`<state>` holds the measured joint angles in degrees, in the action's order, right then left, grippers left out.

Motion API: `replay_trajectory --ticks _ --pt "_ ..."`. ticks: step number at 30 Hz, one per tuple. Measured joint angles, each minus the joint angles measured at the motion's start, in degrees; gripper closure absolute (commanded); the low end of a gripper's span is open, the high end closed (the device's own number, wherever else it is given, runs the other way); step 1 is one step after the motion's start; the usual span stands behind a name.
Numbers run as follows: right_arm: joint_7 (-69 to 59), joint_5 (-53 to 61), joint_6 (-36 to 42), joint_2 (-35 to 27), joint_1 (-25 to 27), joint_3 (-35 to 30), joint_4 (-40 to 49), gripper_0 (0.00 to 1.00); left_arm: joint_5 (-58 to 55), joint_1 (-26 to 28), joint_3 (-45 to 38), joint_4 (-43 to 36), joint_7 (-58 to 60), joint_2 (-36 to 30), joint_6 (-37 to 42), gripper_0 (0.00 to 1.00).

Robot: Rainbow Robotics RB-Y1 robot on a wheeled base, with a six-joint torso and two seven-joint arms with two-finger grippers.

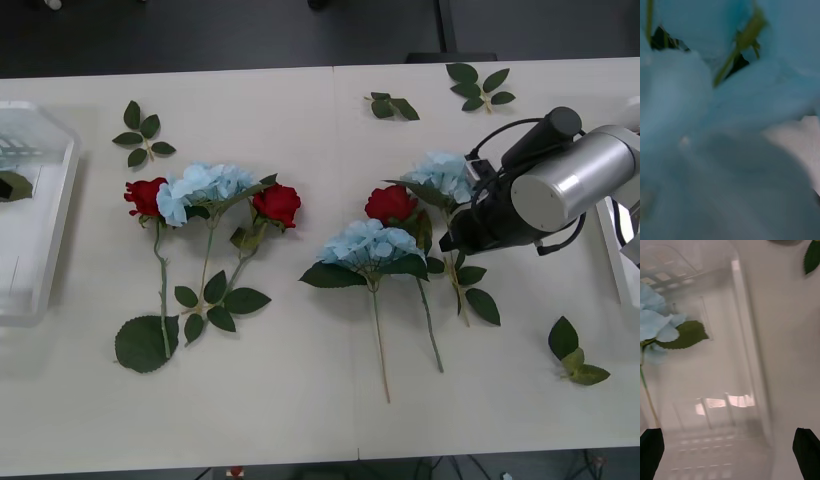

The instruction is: Place the red flowers into the right box and the blue flowers into the left box. If a person shows an open palm, hand one flower to the person first, then continue sorting.

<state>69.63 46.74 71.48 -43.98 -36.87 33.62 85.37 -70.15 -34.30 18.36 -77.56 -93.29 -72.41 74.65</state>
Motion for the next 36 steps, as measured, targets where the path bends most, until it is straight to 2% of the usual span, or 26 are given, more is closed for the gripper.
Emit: replay_trajectory --ticks 4,6,13,15,18,21,23,24,25,31,36 --pt "-0.02 -3.47 0.62 2.28 0.0 -0.01 -0.28 0.0 -0.59 2.76 -0.01 -8.46 18.19 1.23 0.19 0.0" --pt "-0.06 -5.08 0.63 3.02 0.0 -0.01 -0.32 0.0 -0.34 5.07 -0.03 -11.93 23.6 2.78 -0.75 0.0" --pt "-1.24 -8.05 0.25 5.07 0.01 -0.01 -2.06 0.0 8.32 12.1 -0.1 -17.93 24.44 8.91 -6.67 0.0" --pt "-2.35 -8.43 -0.43 5.61 0.01 -0.01 -2.81 0.1 10.33 12.97 -0.12 -18.27 24.44 10.84 -7.02 0.0" --pt "-2.53 -8.64 -0.89 5.92 0.01 -0.01 -3.25 0.32 14.89 13.41 -0.11 -18.3 24.44 13.98 -7.7 0.0" --pt "-2.53 -9.26 -1.16 6.2 0.01 -0.01 -3.72 0.58 20.51 13.44 0.64 -18.29 24.44 16.44 -10.54 0.0" --pt "-2.54 -9.28 -1.66 6.3 0.01 -0.01 -4.04 0.85 21.6 13.44 1.81 -18.27 24.44 16.97 -12.43 0.0" --pt "-2.55 -9.3 -1.75 6.35 0.01 -0.01 -4.14 0.94 21.62 13.43 2.55 -18.19 24.45 17.03 -13.2 0.0" --pt "-2.59 -9.3 -1.77 6.39 0.01 -0.01 -4.19 1.0 21.68 13.41 3.29 -18.08 24.45 17.08 -13.95 0.0" --pt "-3.51 -9.3 -1.86 6.4 0.01 -0.01 -4.27 1.0 23.21 12.01 7.96 -14.53 24.45 18.52 -17.88 0.0" --pt "-3.51 -8.61 -1.85 6.4 0.01 -0.33 -4.31 1.0 23.36 7.38 13.56 -7.73 24.45 20.43 -21.13 0.0"
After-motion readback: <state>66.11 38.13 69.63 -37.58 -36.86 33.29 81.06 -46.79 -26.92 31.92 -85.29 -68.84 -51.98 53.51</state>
